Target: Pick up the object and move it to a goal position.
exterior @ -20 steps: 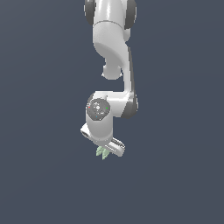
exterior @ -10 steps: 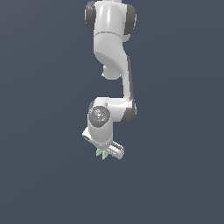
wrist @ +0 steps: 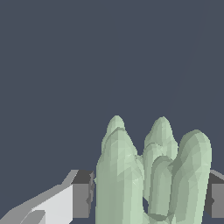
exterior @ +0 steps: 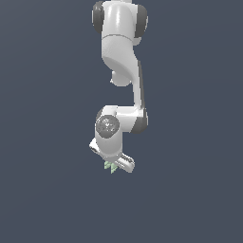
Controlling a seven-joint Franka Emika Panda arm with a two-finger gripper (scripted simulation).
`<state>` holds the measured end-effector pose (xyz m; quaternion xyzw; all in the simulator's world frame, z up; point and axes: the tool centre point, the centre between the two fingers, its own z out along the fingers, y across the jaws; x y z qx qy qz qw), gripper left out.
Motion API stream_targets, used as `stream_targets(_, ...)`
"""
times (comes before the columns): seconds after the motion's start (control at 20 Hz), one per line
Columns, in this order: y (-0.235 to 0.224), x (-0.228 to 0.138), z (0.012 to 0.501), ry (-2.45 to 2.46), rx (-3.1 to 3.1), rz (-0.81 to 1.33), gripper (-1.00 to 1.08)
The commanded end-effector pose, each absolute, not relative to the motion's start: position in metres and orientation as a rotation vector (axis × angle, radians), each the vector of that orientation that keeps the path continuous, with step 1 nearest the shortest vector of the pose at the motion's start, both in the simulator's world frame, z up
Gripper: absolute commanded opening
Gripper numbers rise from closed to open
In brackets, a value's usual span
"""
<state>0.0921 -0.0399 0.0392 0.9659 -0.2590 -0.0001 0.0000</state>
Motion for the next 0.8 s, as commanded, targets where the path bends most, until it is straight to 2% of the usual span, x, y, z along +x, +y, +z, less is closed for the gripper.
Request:
stream_targets(0.0, -0.040, 0.092, 0.039, -0.814, 3.034, 0.000, -1.00)
stream_targets(0.3, -0.053, 0.096, 0.044, -0.814, 3.034, 0.000, -1.00)
stream_targets(0.75, -0.108, 0.113, 0.064, -0.814, 3.034, 0.000, -1.00)
